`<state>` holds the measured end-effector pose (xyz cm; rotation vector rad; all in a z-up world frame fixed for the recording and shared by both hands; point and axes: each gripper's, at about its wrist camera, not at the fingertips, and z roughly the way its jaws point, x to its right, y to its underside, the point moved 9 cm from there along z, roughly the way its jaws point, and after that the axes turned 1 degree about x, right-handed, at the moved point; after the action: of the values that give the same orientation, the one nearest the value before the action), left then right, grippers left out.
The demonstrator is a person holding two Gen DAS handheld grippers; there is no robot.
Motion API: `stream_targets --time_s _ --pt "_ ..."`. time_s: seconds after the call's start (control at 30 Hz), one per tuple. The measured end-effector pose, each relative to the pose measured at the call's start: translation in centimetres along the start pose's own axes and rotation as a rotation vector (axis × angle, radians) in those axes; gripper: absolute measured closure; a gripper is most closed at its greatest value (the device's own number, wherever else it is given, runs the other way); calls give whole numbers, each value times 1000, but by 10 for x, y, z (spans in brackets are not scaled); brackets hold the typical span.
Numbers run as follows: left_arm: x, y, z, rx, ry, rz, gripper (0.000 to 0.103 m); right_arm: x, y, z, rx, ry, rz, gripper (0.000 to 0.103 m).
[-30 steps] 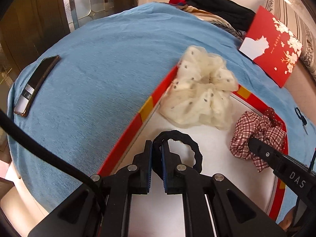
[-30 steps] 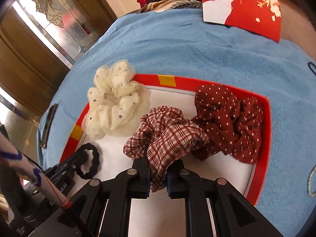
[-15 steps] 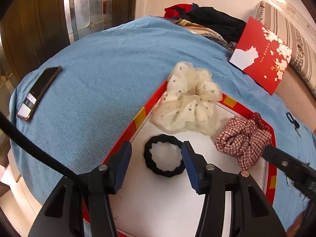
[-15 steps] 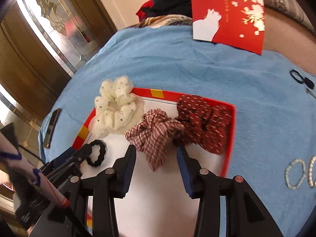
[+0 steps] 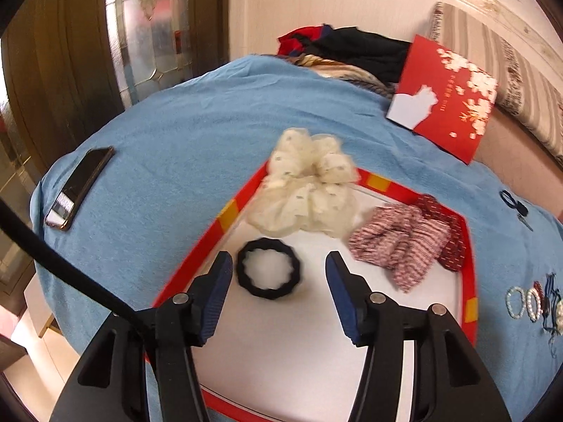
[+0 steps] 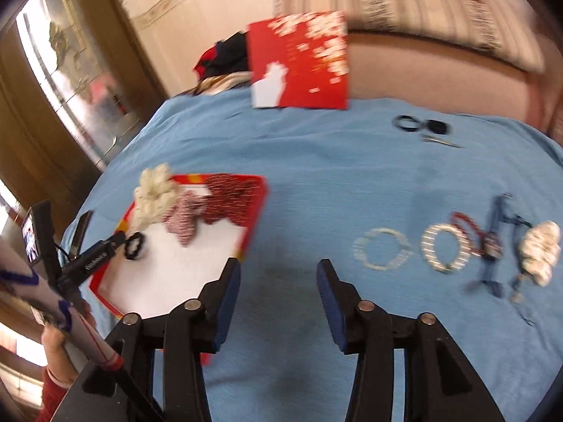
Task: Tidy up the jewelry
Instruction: 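Withdraw both tools from the tray toward the remaining jewelry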
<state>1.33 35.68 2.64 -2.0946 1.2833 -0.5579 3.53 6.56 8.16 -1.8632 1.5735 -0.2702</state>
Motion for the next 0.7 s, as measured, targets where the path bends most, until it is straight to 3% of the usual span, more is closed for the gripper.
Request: stream_targets --time_s 0.17,0.5,0.6,0.7 --pt "34 1 -14 49 19 74 45 74 35 -27 -14 93 67 51" --pt "98 16 -50 123 140 175 45 203 94 -77 9 224 272 51" --pt "123 28 -60 118 194 215 45 226 98 -90 35 237 315 51" --pt "147 43 -62 61 255 240 45 242 99 -97 58 239 347 51"
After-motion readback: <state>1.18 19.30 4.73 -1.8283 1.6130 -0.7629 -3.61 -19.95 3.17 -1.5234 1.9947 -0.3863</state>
